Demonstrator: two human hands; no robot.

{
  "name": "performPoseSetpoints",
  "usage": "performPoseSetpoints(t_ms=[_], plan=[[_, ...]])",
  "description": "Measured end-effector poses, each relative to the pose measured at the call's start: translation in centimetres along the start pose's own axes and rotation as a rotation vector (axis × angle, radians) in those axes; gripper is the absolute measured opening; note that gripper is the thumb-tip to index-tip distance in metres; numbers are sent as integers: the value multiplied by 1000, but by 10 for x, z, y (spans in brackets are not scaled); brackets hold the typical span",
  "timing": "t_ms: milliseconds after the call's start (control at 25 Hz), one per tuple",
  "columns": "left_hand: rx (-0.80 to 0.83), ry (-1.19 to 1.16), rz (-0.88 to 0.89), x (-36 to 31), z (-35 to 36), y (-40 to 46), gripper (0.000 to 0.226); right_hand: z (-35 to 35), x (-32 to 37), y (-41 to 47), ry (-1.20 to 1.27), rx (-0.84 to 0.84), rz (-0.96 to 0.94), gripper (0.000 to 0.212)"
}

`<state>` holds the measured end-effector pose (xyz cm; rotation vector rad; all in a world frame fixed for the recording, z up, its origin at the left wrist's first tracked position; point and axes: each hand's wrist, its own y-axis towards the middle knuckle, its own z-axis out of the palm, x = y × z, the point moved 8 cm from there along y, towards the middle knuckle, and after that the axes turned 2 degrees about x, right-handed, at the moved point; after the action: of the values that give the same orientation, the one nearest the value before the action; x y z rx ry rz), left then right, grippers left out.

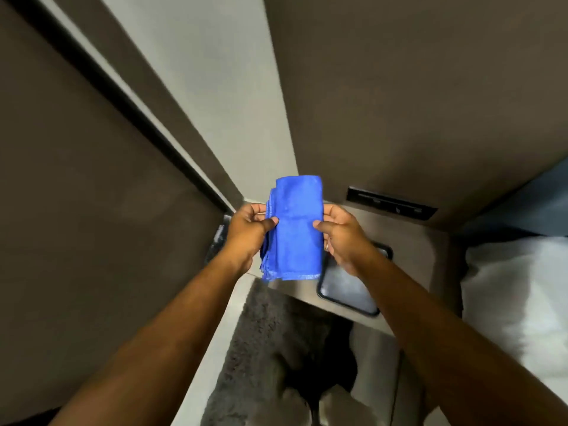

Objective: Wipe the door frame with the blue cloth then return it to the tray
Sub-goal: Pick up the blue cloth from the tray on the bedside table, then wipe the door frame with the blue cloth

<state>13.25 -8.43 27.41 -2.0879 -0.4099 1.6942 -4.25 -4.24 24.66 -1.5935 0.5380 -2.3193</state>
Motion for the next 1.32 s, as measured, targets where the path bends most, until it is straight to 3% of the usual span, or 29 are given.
performPoseSetpoints(t_ms=[360,520,800,1160,1320], plan=[[-306,-125,499,-161,-211,-193,17,248,151,-112,-134,419,-315,25],[-490,-186,649,-166,-310,-308,22,370,167,-196,-157,599,-453,30],[-856,-203,867,-135,-472,-519,38,566,135,-354,-155,882,-621,35],[-1357,110,952,-124,-583,-703,37,719,121,-505,-136,860,-967,57],[-1499,201,950,-131,-632,-734,32,779,127,-539,-193,825,-1203,50]])
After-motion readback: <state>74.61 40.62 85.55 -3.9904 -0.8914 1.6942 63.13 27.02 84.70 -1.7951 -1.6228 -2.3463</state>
